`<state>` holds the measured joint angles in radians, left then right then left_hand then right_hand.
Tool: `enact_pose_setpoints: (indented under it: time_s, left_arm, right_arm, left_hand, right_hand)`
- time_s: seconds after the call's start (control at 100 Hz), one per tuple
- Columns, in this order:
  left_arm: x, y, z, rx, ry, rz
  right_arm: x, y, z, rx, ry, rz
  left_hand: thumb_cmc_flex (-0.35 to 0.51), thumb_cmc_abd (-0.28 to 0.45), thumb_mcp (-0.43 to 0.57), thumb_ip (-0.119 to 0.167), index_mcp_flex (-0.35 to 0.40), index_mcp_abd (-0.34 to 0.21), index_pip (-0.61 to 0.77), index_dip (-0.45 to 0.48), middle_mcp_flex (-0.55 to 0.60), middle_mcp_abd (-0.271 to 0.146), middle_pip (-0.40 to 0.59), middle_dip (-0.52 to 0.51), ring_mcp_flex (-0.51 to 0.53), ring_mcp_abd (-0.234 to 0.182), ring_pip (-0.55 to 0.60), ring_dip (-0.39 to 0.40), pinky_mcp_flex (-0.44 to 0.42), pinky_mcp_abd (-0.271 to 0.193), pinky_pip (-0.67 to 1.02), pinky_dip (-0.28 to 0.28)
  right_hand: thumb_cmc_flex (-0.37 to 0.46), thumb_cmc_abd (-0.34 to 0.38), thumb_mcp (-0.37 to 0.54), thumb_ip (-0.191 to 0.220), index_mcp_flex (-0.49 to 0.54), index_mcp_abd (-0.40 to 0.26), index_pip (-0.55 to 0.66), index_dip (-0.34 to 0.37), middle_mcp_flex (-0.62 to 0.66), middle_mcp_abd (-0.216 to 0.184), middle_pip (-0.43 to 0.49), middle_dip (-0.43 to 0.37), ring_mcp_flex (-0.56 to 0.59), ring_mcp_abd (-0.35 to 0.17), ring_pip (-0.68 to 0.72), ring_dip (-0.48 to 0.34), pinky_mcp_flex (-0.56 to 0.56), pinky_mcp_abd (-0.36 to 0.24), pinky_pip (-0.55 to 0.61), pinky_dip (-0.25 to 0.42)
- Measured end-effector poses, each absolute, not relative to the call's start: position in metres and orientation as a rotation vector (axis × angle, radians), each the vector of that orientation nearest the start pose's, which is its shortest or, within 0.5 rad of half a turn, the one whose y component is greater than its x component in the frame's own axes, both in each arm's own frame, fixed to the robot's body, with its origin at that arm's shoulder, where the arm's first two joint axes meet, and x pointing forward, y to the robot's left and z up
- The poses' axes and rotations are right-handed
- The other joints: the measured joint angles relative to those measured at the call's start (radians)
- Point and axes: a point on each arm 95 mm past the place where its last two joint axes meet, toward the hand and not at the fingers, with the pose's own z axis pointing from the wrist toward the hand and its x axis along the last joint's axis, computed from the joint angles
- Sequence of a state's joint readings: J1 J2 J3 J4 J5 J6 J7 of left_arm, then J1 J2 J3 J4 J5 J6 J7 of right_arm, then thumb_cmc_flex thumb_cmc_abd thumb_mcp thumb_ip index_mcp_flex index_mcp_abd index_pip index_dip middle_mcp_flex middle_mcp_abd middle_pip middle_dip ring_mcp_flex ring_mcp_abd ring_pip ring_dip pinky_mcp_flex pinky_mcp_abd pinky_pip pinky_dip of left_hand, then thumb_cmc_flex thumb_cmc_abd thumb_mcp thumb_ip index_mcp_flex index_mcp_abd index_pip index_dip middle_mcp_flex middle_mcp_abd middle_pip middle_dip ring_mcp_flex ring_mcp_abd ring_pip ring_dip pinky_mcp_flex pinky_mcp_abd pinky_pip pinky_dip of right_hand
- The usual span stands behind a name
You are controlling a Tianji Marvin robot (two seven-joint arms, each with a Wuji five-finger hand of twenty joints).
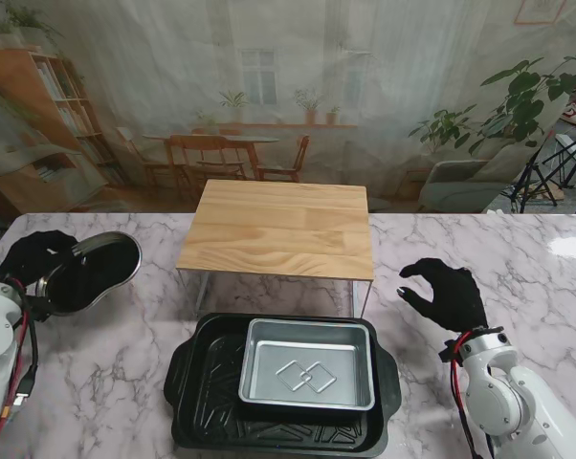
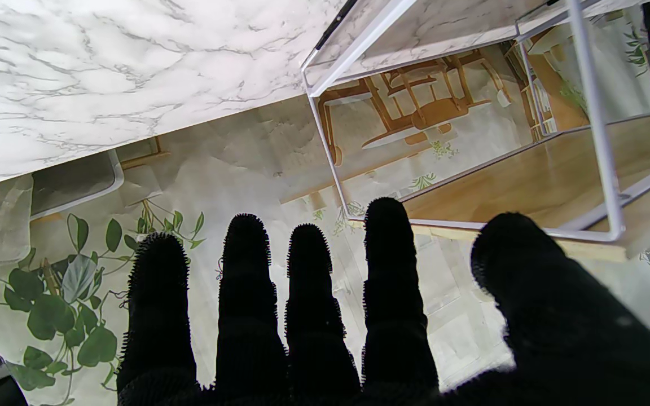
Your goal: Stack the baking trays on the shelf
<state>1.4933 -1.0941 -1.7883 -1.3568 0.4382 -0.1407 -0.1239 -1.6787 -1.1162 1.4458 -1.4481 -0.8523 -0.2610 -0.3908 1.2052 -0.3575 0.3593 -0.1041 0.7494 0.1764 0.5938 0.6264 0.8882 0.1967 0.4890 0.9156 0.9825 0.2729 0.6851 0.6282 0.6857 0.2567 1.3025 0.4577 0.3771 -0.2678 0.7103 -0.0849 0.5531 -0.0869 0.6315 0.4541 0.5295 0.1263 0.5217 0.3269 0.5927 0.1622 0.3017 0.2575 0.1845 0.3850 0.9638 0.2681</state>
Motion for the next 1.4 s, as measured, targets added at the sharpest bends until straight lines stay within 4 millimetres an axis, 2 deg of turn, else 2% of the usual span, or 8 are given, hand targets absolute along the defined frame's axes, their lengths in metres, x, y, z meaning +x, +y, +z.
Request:
enact_pose_setpoints:
  time_s: [0.27, 0.39, 0.55, 0.78, 1.15, 1.4]
  left_arm:
    - [0.462, 0.228, -0.214, -1.628, 0.777, -1.712]
    - [0.474, 0.213, -0.191, -1.595, 0.839, -1.720]
    - [0.491, 0.188, -0.172, -1.619, 0.893, -1.764]
    - [0.507, 0.140, -0.160, -1.631, 1.022, -1.819]
    - [0.512, 0.062, -0.153, -1.652, 1.256, -1.910]
    - [0.509, 0.018, -0.156, -1.668, 1.372, -1.954]
  right_arm:
    - [0.380, -0.097, -0.343, 1.235, 1.073, 1.689]
    - [0.380, -0.097, -0.343, 1.241, 1.072, 1.689]
    - [0.380, -0.097, -0.343, 1.244, 1.069, 1.691]
    - [0.380, -0.098, -0.343, 1.256, 1.066, 1.691]
    - [0.380, -0.101, -0.341, 1.257, 1.046, 1.696]
    - [0.379, -0.103, -0.340, 1.256, 1.039, 1.701]
  left_hand:
    - [0.000, 0.000, 0.000, 0.000, 0.008, 0.005, 0.000, 0.005, 0.000, 0.002, 0.000, 0.009, 0.000, 0.001, 0.000, 0.000, 0.000, 0.000, 0.001, 0.000]
    - [0.000, 0.000, 0.000, 0.000, 0.009, 0.006, 0.000, 0.007, 0.000, 0.003, 0.000, 0.009, 0.000, 0.001, 0.000, 0.000, 0.000, 0.001, 0.001, 0.000]
    - [0.000, 0.000, 0.000, 0.000, 0.010, 0.007, 0.000, 0.008, 0.000, 0.010, 0.000, 0.009, 0.000, 0.001, 0.000, 0.000, 0.000, 0.001, 0.003, 0.000]
    - [0.000, 0.000, 0.000, 0.000, 0.012, 0.008, 0.000, 0.008, 0.000, 0.011, 0.000, 0.009, 0.000, 0.008, 0.000, 0.000, 0.000, 0.008, 0.010, 0.000]
    - [0.000, 0.000, 0.000, 0.000, 0.014, 0.008, 0.000, 0.008, 0.000, 0.011, 0.000, 0.009, 0.000, 0.008, 0.000, 0.000, 0.000, 0.009, 0.010, -0.001]
    - [0.000, 0.000, 0.000, 0.000, 0.014, 0.008, 0.000, 0.009, 0.000, 0.012, 0.000, 0.009, 0.000, 0.008, 0.000, 0.000, 0.000, 0.009, 0.010, -0.001]
  right_hand:
    - [0.000, 0.000, 0.000, 0.000, 0.000, 0.000, 0.000, 0.000, 0.000, 0.000, 0.000, 0.000, 0.000, 0.000, 0.000, 0.000, 0.000, 0.000, 0.000, 0.000]
    - [0.000, 0.000, 0.000, 0.000, 0.000, 0.000, 0.000, 0.000, 0.000, 0.000, 0.000, 0.000, 0.000, 0.000, 0.000, 0.000, 0.000, 0.000, 0.000, 0.000]
    - [0.000, 0.000, 0.000, 0.000, 0.000, 0.000, 0.000, 0.000, 0.000, 0.000, 0.000, 0.000, 0.000, 0.000, 0.000, 0.000, 0.000, 0.000, 0.000, 0.000]
    - [0.000, 0.000, 0.000, 0.000, -0.012, 0.000, 0.001, 0.000, 0.000, 0.000, 0.000, 0.000, 0.000, 0.000, 0.000, 0.000, -0.012, 0.000, -0.003, 0.000]
    - [0.000, 0.000, 0.000, 0.000, -0.012, 0.000, 0.001, 0.000, 0.000, 0.000, 0.000, 0.000, -0.012, 0.000, 0.000, 0.000, -0.013, 0.000, -0.005, 0.000]
    - [0.000, 0.000, 0.000, 0.000, -0.012, 0.000, 0.001, 0.000, 0.000, 0.000, 0.000, 0.000, -0.012, 0.000, 0.000, 0.000, -0.013, 0.000, -0.011, 0.000]
